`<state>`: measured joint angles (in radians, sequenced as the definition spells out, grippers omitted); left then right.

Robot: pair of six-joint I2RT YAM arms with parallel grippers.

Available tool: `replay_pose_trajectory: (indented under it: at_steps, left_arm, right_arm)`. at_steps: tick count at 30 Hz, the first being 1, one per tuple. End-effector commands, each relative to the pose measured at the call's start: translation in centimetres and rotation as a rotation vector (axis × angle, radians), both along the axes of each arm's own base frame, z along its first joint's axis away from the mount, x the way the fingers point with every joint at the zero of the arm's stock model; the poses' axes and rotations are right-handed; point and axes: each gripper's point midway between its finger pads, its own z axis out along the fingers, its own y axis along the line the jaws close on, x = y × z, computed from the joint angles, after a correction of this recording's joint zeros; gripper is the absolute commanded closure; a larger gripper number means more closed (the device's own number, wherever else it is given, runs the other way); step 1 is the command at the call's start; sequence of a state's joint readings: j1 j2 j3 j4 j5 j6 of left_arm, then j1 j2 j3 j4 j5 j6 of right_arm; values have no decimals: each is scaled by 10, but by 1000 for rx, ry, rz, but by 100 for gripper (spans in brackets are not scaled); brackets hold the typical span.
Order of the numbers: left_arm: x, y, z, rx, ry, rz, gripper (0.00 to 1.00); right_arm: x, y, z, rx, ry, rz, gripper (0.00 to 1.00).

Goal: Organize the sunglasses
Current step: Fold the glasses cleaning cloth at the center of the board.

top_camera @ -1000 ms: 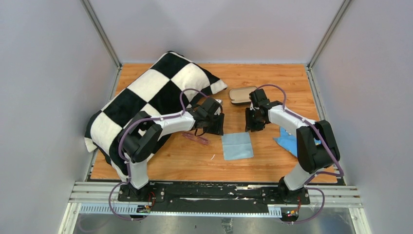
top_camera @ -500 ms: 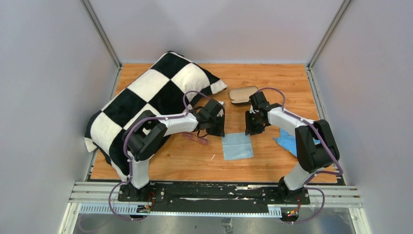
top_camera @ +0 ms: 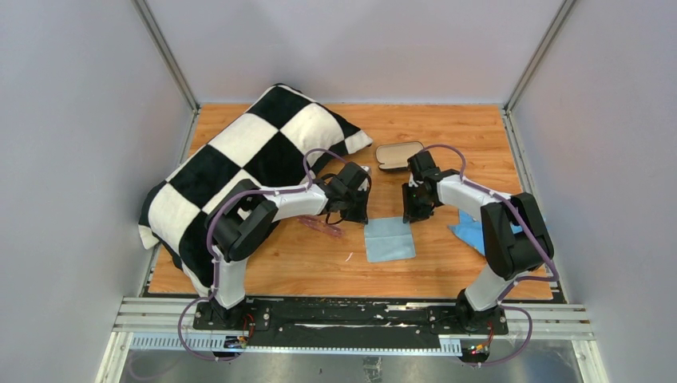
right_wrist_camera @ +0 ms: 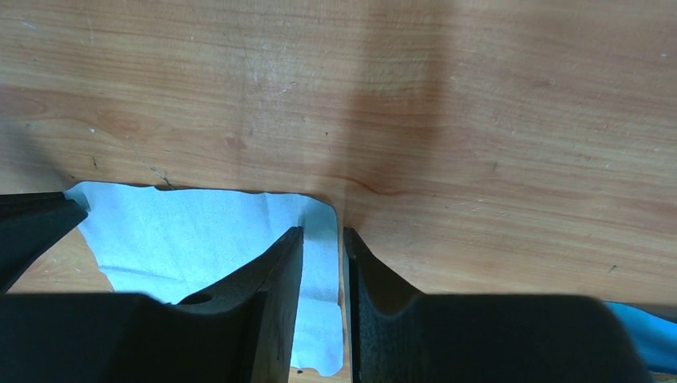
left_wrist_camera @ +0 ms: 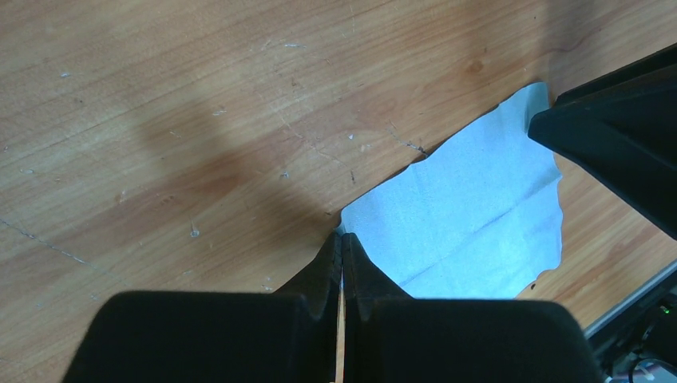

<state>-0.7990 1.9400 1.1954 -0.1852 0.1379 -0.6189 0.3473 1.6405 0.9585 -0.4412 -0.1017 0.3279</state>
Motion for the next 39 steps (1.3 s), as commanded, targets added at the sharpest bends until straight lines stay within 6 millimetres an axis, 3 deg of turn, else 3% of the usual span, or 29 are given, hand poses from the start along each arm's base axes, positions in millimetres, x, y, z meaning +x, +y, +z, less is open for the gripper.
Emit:
replay_pose_trajectory:
  at_steps: [1, 8, 17, 22, 29, 39]
  left_arm:
    - [-6, 4, -12, 46, 30, -16, 100]
    - [-6, 0, -7, 33, 29, -34, 100]
    - [-7, -1, -7, 26, 33, -30, 100]
    - [-8, -4, -1, 13, 39, -48, 100]
    - [-9, -5, 17, -9, 16, -59, 100]
    - [-20, -8, 28, -17, 2, -81, 100]
  right_arm:
    - [5, -11, -5, -62, 7, 2, 69]
    - [8, -6, -14, -56, 12, 29, 71]
    - [4, -1, -21, -41, 33, 42, 86]
    - [5, 2, -12, -20, 17, 44, 100]
    - [8, 5, 15, 16, -57, 19, 100]
    - [-3, 3, 29, 41, -93, -1, 100]
